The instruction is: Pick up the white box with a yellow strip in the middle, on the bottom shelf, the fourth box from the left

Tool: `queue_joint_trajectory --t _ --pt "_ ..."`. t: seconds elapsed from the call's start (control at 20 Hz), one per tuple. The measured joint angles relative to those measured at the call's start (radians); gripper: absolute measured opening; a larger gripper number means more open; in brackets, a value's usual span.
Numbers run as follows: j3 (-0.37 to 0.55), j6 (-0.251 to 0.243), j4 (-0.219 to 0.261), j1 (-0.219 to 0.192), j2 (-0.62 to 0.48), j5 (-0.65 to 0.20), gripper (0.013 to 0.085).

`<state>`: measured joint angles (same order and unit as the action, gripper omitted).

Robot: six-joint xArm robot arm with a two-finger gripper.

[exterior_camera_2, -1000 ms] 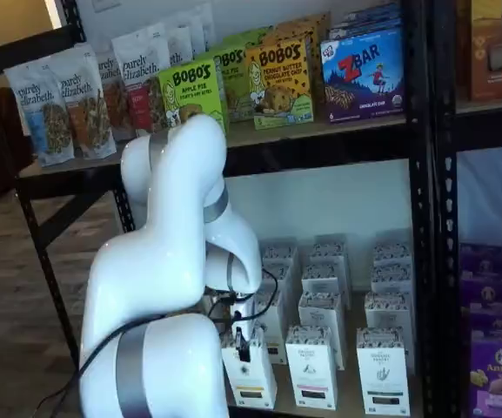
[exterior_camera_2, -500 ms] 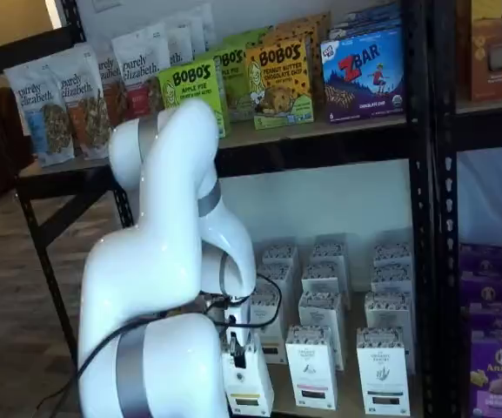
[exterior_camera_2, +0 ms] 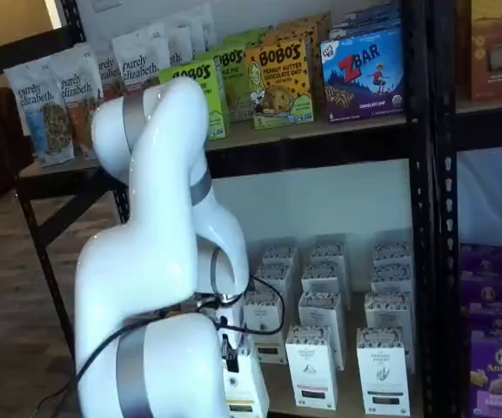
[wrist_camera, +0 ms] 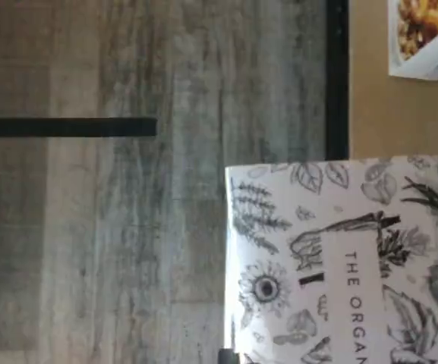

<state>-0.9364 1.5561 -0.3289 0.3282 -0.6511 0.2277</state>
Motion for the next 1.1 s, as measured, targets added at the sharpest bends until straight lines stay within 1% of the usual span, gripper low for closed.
queue_joint_trajectory --t 0.15,0.2,0.35,0.45,0.55,0.6,0.65,0.7,0.9,1.0,1.1 --pt "0.049 -0.081 0.074 0.009 0.047 0.017 0.0530" --pt "0.064 -0.096 0.087 0.013 0.061 0.017 0.0530" --pt "0.120 -0.110 0.079 0.034 0.117 0.029 0.0530" --pt "0.151 -0.132 0.093 0.042 0.157 0.049 0.0530" --pt "0.178 -0.168 0.123 0.048 0.192 0.061 0.0530" --pt "0.187 -0.197 0.151 0.049 0.209 0.072 0.0530" --pt "0.194 -0.214 0.167 0.051 0.224 0.089 0.0530" --pt "0.201 -0.224 0.173 0.053 0.241 0.104 0.0530" --pt "0.238 -0.203 0.134 0.067 0.321 0.148 0.0530" --pt "0.263 -0.228 0.150 0.075 0.373 0.160 0.0530" --pt "0.280 -0.245 0.160 0.080 0.425 0.191 0.0530"
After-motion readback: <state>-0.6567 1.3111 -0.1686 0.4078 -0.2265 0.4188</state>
